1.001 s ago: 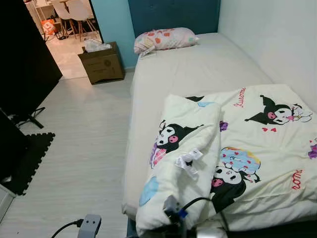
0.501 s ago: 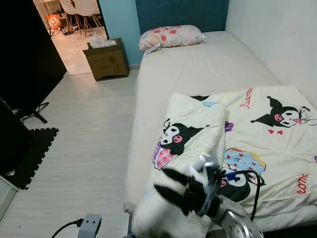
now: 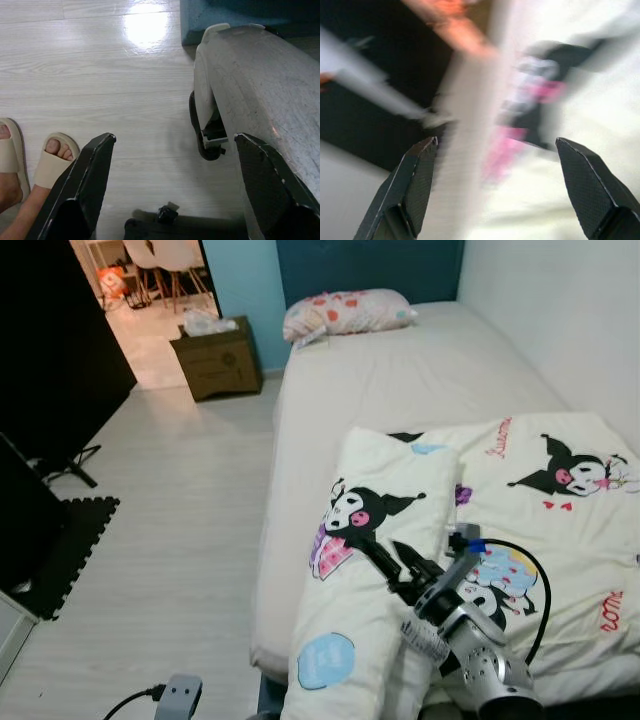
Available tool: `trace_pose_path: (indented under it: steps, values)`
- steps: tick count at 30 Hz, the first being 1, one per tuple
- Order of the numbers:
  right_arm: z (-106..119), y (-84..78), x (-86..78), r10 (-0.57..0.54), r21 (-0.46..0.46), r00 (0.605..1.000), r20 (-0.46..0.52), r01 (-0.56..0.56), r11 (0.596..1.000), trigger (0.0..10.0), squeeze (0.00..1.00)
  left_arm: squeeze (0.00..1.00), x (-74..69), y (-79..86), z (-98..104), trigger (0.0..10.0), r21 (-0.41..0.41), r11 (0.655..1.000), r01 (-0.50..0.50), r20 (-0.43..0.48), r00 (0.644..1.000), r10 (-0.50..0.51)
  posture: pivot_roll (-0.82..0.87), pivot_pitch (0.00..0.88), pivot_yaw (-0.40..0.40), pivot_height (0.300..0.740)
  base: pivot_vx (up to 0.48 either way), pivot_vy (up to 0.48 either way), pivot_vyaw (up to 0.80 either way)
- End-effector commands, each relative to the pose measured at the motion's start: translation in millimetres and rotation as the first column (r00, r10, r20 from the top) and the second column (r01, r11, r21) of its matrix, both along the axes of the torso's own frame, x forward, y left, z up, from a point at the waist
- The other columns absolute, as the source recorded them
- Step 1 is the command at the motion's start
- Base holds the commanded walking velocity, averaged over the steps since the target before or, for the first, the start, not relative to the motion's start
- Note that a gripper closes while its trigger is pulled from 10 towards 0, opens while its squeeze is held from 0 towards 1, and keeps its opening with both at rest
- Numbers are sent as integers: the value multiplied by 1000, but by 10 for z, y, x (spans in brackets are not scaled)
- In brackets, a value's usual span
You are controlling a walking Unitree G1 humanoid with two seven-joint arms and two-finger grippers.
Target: Clean up the room
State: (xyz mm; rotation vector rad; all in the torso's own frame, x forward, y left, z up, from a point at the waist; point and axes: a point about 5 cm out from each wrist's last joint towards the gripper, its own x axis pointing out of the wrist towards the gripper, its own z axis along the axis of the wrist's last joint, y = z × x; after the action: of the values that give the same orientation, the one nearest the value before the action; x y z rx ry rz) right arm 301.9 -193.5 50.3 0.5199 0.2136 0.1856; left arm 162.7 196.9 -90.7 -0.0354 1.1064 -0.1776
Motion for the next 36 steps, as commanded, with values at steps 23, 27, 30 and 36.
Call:
trace_pose_path:
  steps: [23, 27, 30, 36]
  values:
    - [-256, -163, 12, -239, 27, 962, -134, 245, 969, 10000, 0, 0, -401, 425, -41, 10000, 27, 1000, 3, -84, 996, 0, 129, 251, 164, 606, 0, 0, 0]
    - [-292, -120, 1, -240, 31, 959, -151, 247, 968, 10000, 0, 0, -400, 428, -38, 10000, 21, 1000, 1, -79, 997, 1, 137, 260, 168, 606, 0, 0, 0]
    - [-316, -84, 3, -242, -1, 957, -161, 245, 970, 10000, 0, 0, -383, 435, -27, 10000, 12, 1000, 9, -69, 998, -8, 157, 271, 172, 601, 0, 0, 0]
    - [-298, -81, 24, -245, -52, 958, -146, 240, 969, 10000, 0, 0, -392, 455, -21, 10000, 9, 1000, 12, -66, 998, -11, 154, 266, 172, 581, 0, 0, 0]
